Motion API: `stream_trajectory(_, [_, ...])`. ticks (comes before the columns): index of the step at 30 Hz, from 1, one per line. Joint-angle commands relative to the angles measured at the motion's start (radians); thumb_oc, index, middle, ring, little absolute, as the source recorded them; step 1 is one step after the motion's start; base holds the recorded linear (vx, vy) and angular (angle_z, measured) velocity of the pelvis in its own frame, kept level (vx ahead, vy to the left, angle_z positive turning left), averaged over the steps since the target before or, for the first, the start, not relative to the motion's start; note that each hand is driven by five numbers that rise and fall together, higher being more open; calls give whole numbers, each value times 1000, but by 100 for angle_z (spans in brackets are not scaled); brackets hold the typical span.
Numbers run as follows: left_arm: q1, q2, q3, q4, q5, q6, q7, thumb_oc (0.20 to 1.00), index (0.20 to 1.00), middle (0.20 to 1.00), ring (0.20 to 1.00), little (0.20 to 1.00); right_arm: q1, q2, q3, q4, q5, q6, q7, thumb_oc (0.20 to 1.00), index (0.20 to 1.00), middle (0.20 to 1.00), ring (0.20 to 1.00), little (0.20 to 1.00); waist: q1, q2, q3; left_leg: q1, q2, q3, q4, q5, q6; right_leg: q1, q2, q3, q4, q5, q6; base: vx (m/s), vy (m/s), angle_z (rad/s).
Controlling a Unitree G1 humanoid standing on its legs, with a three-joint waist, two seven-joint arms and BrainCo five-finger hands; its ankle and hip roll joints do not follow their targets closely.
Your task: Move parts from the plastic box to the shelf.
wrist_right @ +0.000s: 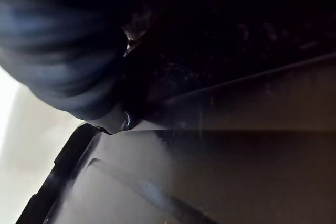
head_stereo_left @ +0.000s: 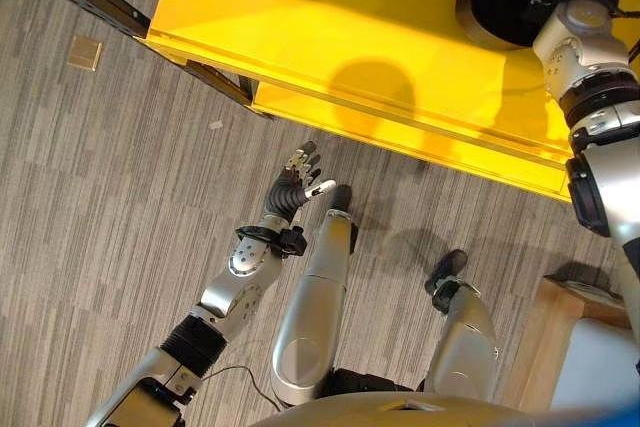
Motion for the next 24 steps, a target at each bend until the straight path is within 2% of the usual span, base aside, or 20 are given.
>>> stream_trajectory(1, [-35, 19, -4, -22, -10, -47, 12, 1000, 1000, 1000, 1000, 1000, -32, -80, 16, 24, 28, 10, -13, 200, 200, 200, 200, 200, 35, 26, 7, 0, 35, 46, 15, -79, -12, 6, 14, 31, 42, -48, -9, 0, 0, 0])
stream_trajectory(24, [-60, 12, -14, -22, -16, -59, 26, 1000, 1000, 1000, 1000, 1000, 11, -51, 30, 55, -56, 42, -29, 200, 200, 200, 200, 200, 26, 26, 7, 26, 38, 47, -2, -76, -13, 35, 22, 23, 29, -48, -11, 0, 0, 0])
